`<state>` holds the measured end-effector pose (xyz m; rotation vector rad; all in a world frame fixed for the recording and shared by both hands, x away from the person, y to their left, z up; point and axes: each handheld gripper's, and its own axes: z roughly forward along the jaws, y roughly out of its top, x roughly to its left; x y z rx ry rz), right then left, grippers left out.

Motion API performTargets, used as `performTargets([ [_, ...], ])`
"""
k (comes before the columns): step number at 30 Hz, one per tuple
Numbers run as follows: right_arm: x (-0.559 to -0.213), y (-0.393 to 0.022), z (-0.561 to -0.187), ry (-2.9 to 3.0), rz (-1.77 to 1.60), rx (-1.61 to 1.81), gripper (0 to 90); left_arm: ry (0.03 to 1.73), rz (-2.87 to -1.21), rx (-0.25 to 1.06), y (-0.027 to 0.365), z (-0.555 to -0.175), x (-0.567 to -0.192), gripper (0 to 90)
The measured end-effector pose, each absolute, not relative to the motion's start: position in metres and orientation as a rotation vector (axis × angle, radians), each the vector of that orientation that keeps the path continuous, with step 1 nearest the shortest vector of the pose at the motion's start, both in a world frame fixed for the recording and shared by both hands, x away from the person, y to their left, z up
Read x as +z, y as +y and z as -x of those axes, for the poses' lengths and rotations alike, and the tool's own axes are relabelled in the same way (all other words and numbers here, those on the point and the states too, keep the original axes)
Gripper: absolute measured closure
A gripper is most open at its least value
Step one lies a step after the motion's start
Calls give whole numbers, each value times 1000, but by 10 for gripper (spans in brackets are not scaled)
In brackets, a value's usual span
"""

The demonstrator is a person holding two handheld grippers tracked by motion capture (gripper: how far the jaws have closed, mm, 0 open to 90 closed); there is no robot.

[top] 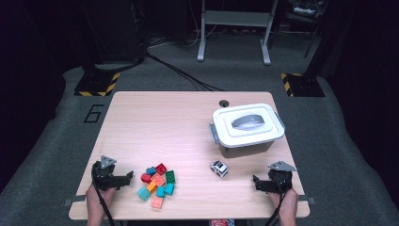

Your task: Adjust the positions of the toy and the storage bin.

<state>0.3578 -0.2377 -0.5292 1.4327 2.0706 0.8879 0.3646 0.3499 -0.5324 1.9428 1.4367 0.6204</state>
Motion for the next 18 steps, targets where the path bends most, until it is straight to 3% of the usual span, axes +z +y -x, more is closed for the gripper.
performTargets([
  [18, -529, -237, -357, 2063, -1447, 881, 34, 1435, -1938, 628, 349, -364, -533, 10],
])
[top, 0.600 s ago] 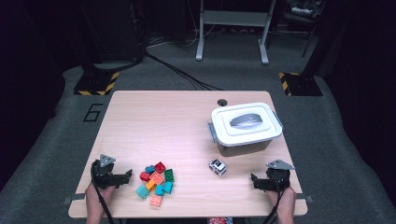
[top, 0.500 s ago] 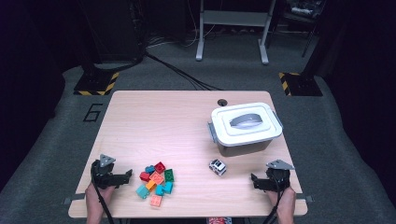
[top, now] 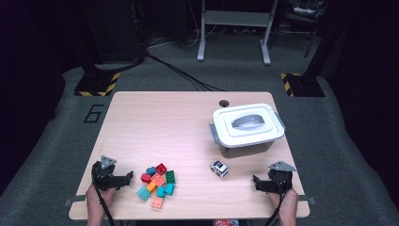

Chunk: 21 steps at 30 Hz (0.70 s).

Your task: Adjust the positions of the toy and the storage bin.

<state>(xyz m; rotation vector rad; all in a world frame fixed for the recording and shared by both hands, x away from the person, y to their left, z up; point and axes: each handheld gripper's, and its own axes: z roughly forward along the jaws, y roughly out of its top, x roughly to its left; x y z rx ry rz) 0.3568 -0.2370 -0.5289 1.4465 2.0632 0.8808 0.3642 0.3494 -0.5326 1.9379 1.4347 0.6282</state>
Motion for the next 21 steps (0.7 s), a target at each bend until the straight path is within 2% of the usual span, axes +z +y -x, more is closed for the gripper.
performTargets([
  [12, -525, -236, -353, 2076, -1425, 899, 0, 1436, -1944, 615, 350, -364, -532, 13],
  [21, -515, -206, -342, 2149, -1353, 947, 0, 1435, -1940, 619, 350, -364, -532, 13],
])
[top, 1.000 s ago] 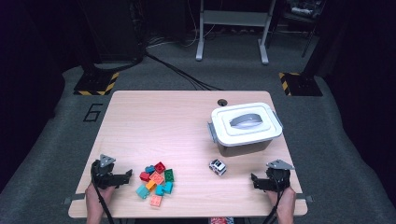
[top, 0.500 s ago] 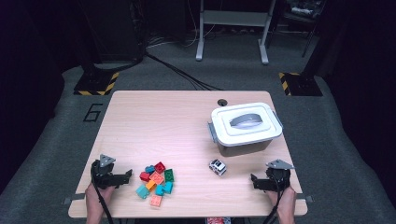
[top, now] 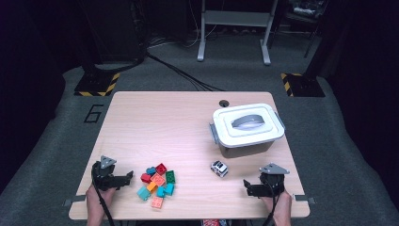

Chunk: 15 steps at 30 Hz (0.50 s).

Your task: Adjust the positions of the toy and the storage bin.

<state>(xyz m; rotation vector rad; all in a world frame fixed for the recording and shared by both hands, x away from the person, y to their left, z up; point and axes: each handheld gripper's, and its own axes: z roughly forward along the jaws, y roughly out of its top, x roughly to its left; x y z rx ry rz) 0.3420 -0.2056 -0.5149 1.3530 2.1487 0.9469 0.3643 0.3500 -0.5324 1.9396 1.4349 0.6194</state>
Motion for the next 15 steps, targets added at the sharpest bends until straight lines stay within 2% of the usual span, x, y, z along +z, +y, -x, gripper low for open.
performTargets([
  [15, -517, -138, -350, 2310, -1207, 987, 0, 1435, -1947, 614, 350, -364, -532, 13],
])
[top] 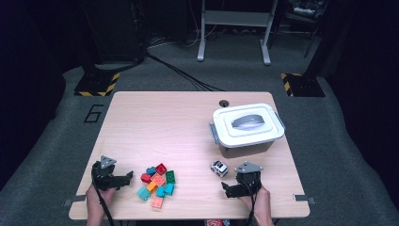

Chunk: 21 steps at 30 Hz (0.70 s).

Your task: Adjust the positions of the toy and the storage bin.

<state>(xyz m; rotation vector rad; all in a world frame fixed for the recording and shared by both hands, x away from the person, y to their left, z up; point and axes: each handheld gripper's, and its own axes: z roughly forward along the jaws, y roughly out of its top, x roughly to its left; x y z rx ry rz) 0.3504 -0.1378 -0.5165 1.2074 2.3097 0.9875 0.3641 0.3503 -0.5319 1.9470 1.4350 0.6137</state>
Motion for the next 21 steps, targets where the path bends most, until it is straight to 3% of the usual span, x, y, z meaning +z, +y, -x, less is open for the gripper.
performTargets([
  [10, -514, -106, -362, 2329, -1160, 975, 16, 1436, -1935, 619, 350, -364, -533, 13],
  [11, -514, -100, -365, 2318, -1160, 965, 95, 1436, -1936, 621, 350, -364, -533, 13],
  [21, -519, -87, -380, 2302, -1118, 896, 323, 1429, -1960, 612, 351, -364, -532, 15],
])
